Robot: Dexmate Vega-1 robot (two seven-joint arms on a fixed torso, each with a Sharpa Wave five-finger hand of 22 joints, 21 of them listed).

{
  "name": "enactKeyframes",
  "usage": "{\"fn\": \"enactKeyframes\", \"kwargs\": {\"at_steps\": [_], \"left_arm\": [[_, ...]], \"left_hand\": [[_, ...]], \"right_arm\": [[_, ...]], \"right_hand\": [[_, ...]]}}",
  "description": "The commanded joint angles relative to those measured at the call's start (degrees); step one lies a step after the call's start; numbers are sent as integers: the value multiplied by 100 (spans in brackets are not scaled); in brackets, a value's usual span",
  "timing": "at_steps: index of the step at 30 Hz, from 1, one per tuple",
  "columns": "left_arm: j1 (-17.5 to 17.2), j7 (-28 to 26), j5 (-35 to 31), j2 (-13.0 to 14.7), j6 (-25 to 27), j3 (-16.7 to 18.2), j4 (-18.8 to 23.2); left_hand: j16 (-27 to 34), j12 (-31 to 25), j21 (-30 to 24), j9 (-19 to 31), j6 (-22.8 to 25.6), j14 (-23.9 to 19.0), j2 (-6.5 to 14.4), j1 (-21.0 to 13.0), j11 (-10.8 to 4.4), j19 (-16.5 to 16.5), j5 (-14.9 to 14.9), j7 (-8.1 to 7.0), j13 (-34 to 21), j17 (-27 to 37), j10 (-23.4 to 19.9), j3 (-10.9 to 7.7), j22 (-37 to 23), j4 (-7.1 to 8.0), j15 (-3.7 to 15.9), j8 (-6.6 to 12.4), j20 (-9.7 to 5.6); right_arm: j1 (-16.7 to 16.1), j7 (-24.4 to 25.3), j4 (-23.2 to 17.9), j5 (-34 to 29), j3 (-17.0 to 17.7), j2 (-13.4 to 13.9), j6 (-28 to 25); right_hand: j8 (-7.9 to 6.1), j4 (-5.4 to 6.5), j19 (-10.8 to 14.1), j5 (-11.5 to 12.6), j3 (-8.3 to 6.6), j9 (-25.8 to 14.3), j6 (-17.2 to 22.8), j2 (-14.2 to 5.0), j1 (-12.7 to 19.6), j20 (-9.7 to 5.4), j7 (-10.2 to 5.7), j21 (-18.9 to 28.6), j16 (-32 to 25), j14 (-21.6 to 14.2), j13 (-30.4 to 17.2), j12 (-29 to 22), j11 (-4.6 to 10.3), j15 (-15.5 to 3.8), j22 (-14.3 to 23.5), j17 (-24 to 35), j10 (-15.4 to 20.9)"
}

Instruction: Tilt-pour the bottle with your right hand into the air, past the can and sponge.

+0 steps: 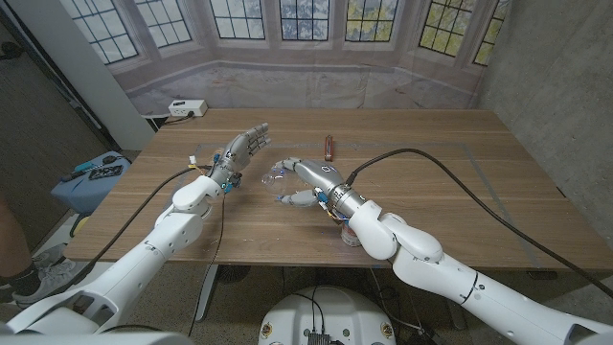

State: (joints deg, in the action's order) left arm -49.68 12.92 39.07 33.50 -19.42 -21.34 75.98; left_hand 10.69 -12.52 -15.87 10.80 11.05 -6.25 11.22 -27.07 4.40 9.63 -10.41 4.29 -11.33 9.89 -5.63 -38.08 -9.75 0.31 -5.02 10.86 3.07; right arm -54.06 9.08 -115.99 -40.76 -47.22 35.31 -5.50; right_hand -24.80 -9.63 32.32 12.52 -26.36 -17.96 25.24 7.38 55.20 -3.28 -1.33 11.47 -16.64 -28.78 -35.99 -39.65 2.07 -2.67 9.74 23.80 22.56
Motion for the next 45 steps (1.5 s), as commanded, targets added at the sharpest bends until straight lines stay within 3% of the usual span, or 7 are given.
{"fn": "enactKeyframes", "kwargs": {"at_steps": [1, 28, 45], "left_arm": [[0, -26, -21, -17, 32, -33, 13], [82, 50, 12, -107, -11, -61, -90], [67, 68, 39, -114, -40, -40, -120]], "left_hand": [[7, 7, 29, 10, 64, -32, -13, -58, 25, 63, -21, 2, -10, 11, -37, -11, -26, -47, 21, 14, -15], [5, 10, 68, 11, 66, -41, -21, -64, 26, 79, -22, 3, -11, 11, -46, -4, -28, -44, 16, 10, -17], [6, 10, 87, 12, 79, -53, -13, -76, 28, 98, -25, 15, -12, 11, -55, -8, -28, -47, 3, 12, -8]], "right_arm": [[67, 14, 37, -604, -57, -6, -87], [238, -245, -98, -1977, -211, -13, -339], [327, -61, 79, -2856, -375, -89, -438]], "right_hand": [[-36, 49, 57, 0, -89, -21, 33, -59, 71, -94, -28, 4, 35, -76, -21, -52, 63, -680, 19, 25, 18], [-80, 44, 79, -2, -172, -26, 26, -40, 93, -102, -65, -1, 92, -142, -54, -77, 78, -722, 20, 109, 34], [-97, 42, 100, -5, -225, -24, 13, -23, 103, -111, -81, 0, 123, -190, -64, -85, 113, -756, 21, 161, 45]]}}
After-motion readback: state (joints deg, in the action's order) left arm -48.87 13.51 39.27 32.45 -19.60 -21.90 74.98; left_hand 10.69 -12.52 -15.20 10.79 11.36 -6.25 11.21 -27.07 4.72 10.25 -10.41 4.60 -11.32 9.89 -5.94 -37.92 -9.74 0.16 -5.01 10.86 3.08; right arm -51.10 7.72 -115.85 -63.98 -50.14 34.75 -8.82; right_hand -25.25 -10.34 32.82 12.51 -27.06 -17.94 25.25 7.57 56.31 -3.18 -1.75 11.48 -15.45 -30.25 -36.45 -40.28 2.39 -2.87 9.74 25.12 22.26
